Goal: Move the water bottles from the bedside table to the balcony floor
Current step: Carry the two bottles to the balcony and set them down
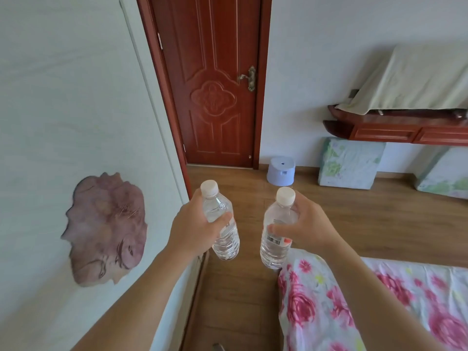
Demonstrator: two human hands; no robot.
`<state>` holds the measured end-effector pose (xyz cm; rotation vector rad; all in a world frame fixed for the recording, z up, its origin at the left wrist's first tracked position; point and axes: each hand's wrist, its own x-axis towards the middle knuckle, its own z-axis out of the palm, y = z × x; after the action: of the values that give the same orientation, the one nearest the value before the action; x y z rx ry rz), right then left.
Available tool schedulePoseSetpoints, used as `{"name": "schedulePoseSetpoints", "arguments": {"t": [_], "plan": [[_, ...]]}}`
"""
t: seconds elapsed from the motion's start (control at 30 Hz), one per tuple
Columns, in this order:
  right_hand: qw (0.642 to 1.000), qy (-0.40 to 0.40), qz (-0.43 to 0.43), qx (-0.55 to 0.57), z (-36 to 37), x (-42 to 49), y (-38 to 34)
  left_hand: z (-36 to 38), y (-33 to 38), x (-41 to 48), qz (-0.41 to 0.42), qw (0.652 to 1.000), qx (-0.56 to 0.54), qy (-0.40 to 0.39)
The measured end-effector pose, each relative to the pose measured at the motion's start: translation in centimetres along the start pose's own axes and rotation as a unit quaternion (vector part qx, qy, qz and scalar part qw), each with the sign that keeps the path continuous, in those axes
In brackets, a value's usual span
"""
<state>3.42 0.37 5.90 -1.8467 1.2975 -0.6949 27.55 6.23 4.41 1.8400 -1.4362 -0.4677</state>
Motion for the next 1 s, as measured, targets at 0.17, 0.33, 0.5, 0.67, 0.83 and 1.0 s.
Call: {"name": "schedulePoseSetpoints", "arguments": {"t": [0.17, 0.33, 0.5, 0.67, 0.83, 1.0], "plan": [[0.999, 0.005, 0.022, -0.025, 1.0, 7.9, 1.6, 2.6, -3.0, 8.7, 0.006, 1.0, -0.012, -0.015], [0.997, 0.044, 0.05, -0.028, -0.3, 14.9, 1.6, 5.2, -2.7, 18.5, 0.051, 0.997, -0.015, -0.053], [0.993, 0.083, 0.079, -0.028, -2.8, 20.4, 2.5, 7.3, -1.1, 26.4, 0.084, 0.991, -0.04, -0.098], [0.991, 0.094, 0.093, -0.009, -5.0, 27.6, 5.2, 10.7, -0.3, 34.3, 0.092, 0.99, -0.042, -0.103], [0.991, 0.087, 0.098, 0.009, -7.5, 35.4, 8.6, 14.5, 1.1, 42.1, 0.1, 0.988, -0.02, -0.115], [0.995, 0.056, 0.081, -0.014, -10.5, 43.8, 10.2, 16.9, 2.5, 49.7, 0.098, 0.989, -0.028, -0.106]]}}
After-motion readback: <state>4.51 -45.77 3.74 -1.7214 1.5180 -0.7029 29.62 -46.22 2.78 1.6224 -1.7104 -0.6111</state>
